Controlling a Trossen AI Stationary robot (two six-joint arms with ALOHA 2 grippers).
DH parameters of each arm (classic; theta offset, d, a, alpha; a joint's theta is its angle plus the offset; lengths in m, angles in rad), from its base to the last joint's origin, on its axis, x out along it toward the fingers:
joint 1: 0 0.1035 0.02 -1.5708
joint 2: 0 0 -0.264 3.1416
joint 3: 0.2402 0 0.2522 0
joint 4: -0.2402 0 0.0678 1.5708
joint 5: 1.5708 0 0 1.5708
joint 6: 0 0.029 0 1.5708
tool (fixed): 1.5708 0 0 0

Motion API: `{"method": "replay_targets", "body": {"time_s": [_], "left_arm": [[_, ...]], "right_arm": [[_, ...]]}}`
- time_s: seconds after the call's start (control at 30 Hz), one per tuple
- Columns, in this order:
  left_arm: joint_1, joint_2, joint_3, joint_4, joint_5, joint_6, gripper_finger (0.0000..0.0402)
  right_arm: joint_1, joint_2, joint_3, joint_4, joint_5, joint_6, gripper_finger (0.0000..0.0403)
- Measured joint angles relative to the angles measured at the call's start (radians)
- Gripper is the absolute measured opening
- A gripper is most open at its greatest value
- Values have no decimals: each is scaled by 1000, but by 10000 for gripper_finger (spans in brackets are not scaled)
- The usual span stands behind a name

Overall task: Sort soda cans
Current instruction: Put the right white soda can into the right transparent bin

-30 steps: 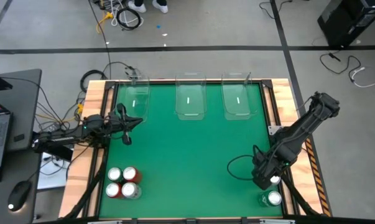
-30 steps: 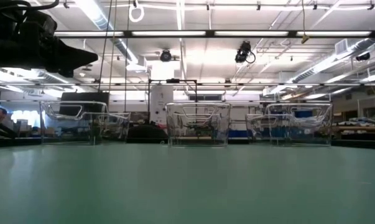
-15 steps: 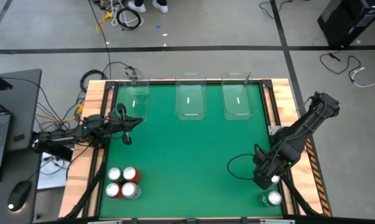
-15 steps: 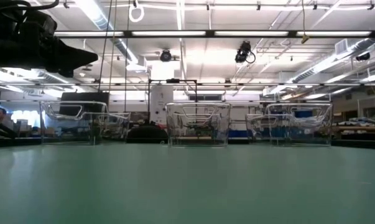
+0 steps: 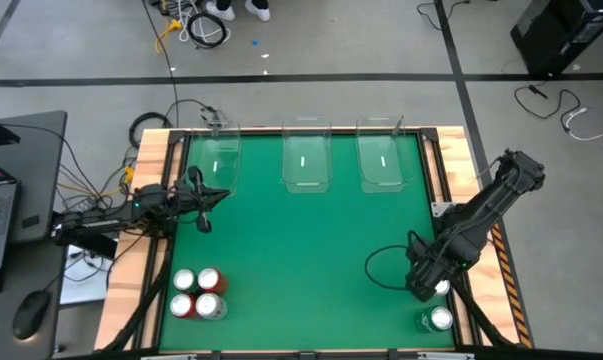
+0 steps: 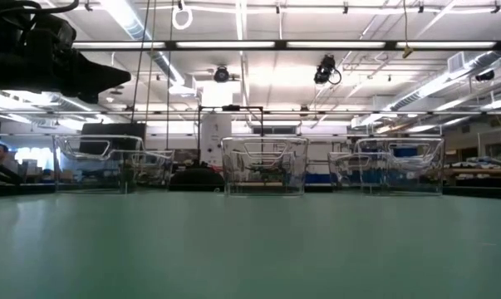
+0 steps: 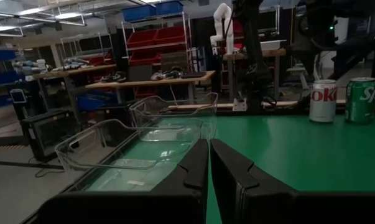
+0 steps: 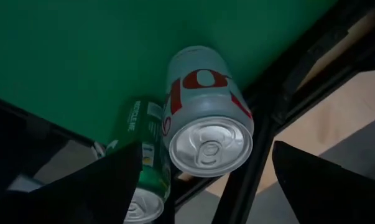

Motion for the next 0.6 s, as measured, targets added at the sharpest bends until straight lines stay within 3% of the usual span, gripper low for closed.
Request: {"method": "replay_targets", "body": {"time_s": [0.6], "left_arm": [[0,0,0,-8,0,0,26]], "right_arm": [[68,110,-22,4,46,-169,391]]}}
